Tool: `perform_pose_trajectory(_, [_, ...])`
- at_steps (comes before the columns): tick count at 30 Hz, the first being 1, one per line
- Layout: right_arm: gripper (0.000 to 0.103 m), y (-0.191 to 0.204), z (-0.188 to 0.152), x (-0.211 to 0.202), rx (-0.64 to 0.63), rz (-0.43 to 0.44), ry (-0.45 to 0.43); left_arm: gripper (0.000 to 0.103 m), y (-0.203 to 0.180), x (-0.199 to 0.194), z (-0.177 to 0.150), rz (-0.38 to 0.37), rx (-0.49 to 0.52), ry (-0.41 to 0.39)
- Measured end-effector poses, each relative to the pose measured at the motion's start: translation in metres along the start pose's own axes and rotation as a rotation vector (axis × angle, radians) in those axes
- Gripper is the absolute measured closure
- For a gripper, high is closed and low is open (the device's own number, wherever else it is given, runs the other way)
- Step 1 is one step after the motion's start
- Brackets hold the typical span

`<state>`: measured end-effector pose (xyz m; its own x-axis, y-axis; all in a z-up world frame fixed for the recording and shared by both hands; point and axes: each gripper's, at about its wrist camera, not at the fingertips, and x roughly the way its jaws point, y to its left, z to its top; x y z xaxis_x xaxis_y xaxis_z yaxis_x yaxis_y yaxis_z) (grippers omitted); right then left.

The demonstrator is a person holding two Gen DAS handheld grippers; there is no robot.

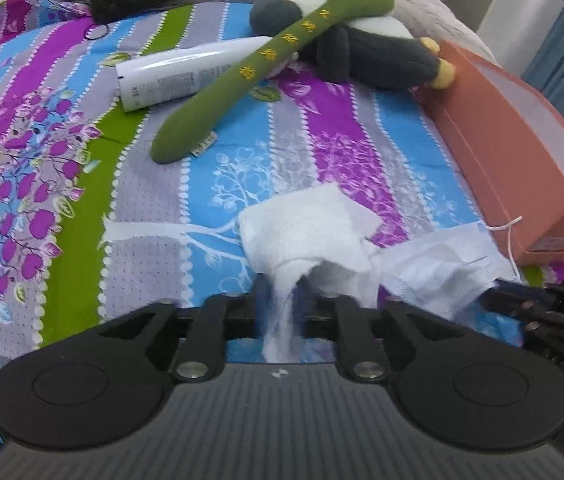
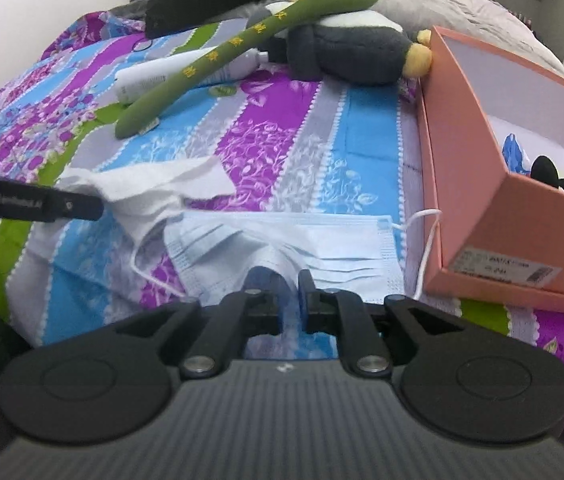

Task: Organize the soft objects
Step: 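Lift the white wet wipe with the left tool while the right tool lifts the face mask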

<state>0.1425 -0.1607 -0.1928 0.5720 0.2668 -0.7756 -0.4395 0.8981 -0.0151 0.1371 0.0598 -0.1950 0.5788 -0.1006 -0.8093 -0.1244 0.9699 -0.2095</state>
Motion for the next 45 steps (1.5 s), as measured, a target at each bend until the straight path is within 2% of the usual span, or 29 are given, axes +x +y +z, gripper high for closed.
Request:
perform_pose_trajectory(2, [0.053, 0.002, -0.004, -0.003, 0.006, 0.027, 0.007, 0.049, 0.000, -0.005, -0.003, 0.003, -0.011, -0.016])
perform_pose_trajectory(5, [0.051, -0.002, -0.007, -0.009, 0.054, 0.106, 0.001, 0.049, -0.003, -0.009, -0.002, -0.023, -0.007, -0.008])
perform_pose_trajectory(8, [0.048, -0.008, -0.005, -0.007, 0.103, 0.151, -0.003, 0.035, -0.004, -0.008, 0.000, -0.037, -0.028, -0.010])
perform_pose_trajectory(14, [0.047, -0.013, 0.009, -0.003, 0.117, 0.103, -0.042, 0.035, -0.007, -0.006, 0.006, -0.033, -0.027, -0.032])
perform_pose_trajectory(17, [0.031, -0.017, 0.011, 0.000, 0.132, 0.110, -0.052, 0.035, -0.004, 0.005, 0.006, -0.018, -0.036, -0.014])
perform_pose_trajectory(20, [0.030, -0.021, 0.011, 0.011, 0.149, 0.115, -0.057, 0.035, -0.005, 0.017, 0.005, 0.015, -0.024, 0.006])
perform_pose_trajectory(26, [0.030, -0.023, 0.005, 0.046, 0.153, 0.089, -0.004, 0.035, -0.008, 0.031, 0.003, 0.038, -0.022, 0.034])
perform_pose_trajectory(28, [0.032, -0.019, 0.004, 0.050, 0.124, 0.078, -0.005, 0.035, -0.009, 0.033, 0.003, 0.043, -0.021, 0.043])
perform_pose_trajectory(31, [0.041, -0.012, 0.002, 0.050, 0.069, 0.051, -0.008, 0.035, -0.012, 0.035, 0.002, 0.054, -0.010, 0.054])
perform_pose_trajectory(32, [0.047, -0.011, 0.001, 0.050, 0.059, 0.047, -0.007, 0.034, -0.012, 0.036, 0.002, 0.057, -0.008, 0.056])
perform_pose_trajectory(35, [0.073, -0.007, 0.000, 0.047, 0.035, 0.066, -0.001, 0.032, -0.013, 0.039, 0.002, 0.061, -0.011, 0.060])
perform_pose_trajectory(36, [0.077, -0.004, 0.000, 0.046, 0.026, 0.070, 0.002, 0.032, -0.014, 0.039, 0.001, 0.063, -0.008, 0.062])
perform_pose_trajectory(39, [0.086, 0.004, -0.001, 0.042, -0.017, 0.051, 0.002, 0.032, -0.016, 0.040, 0.001, 0.066, 0.005, 0.064])
perform_pose_trajectory(41, [0.089, 0.001, 0.000, 0.039, 0.005, 0.051, 0.001, 0.032, -0.015, 0.039, 0.001, 0.060, 0.000, 0.064])
perform_pose_trajectory(45, [0.090, -0.009, 0.000, 0.029, 0.053, 0.022, -0.013, 0.032, -0.012, 0.038, 0.001, 0.053, -0.005, 0.067])
